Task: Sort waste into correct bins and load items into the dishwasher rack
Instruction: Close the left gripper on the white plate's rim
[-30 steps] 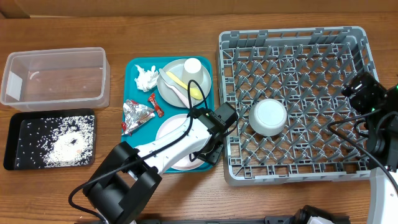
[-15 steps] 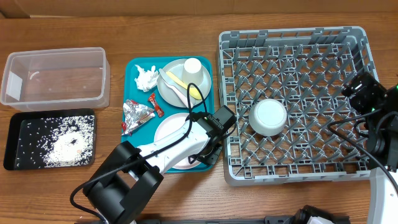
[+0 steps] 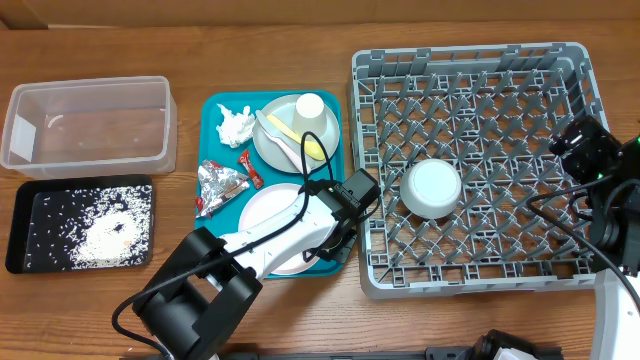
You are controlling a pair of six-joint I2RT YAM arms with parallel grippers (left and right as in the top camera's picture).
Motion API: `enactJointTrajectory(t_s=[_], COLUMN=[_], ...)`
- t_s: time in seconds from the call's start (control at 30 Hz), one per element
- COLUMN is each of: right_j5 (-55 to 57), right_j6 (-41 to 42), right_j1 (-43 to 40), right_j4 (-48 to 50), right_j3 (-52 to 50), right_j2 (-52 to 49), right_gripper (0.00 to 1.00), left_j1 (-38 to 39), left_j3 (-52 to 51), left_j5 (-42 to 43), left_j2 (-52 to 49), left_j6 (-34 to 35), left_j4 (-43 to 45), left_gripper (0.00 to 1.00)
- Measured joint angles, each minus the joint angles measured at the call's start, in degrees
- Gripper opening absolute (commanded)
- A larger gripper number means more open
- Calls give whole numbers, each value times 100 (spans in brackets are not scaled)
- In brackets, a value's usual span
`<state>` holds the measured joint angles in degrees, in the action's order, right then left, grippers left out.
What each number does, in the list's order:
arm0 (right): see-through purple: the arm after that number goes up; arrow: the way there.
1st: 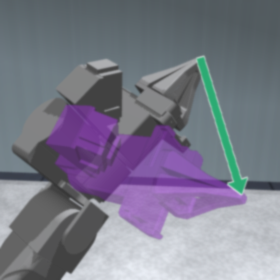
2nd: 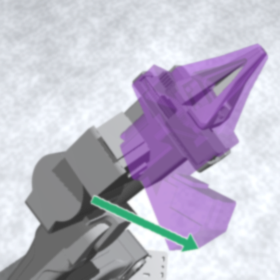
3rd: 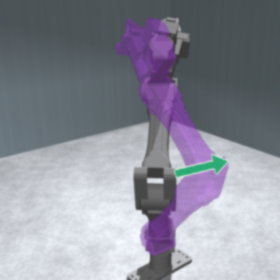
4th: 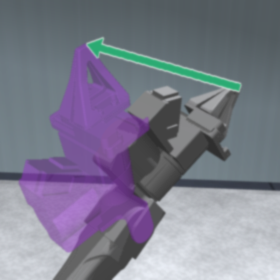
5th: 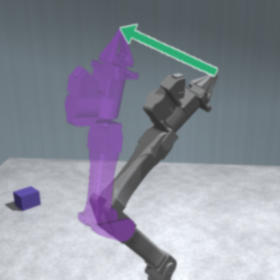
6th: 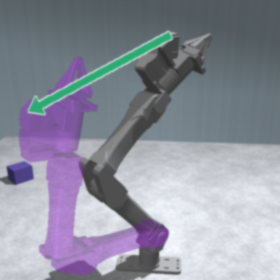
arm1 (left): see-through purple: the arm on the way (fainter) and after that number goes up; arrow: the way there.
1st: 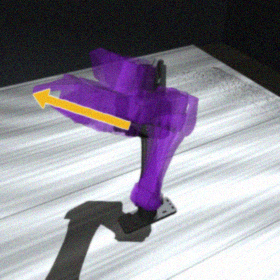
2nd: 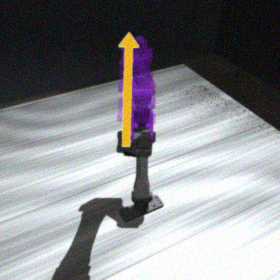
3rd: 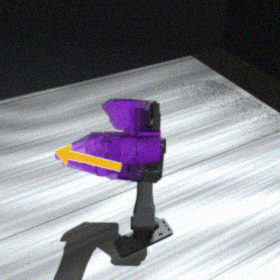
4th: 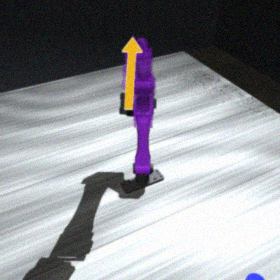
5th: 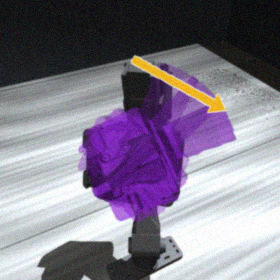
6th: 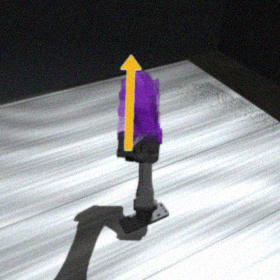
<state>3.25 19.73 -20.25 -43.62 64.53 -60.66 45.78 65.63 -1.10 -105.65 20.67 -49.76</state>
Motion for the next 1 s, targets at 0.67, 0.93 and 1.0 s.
enactJointTrajectory(t_s=[0.67, 0.93, 1.0], right_j5=[2, 0, 0], right_j6=[2, 4, 2], right_j1=[-2, 0, -2], right_j4=[-2, -2, 0], right_j3=[0, 0, 0], right_j2=[0, 0, 0], right_gripper=[100, 100, 100], left_j1=[-501, -579, -579], left_j3=[315, 317, 317], left_j5=[195, 197, 188], left_j2=[1543, 1753, 1753], left_j6=[81, 81, 105], left_j4=[-481, -597, -603], left_gripper=[4, 4, 4])
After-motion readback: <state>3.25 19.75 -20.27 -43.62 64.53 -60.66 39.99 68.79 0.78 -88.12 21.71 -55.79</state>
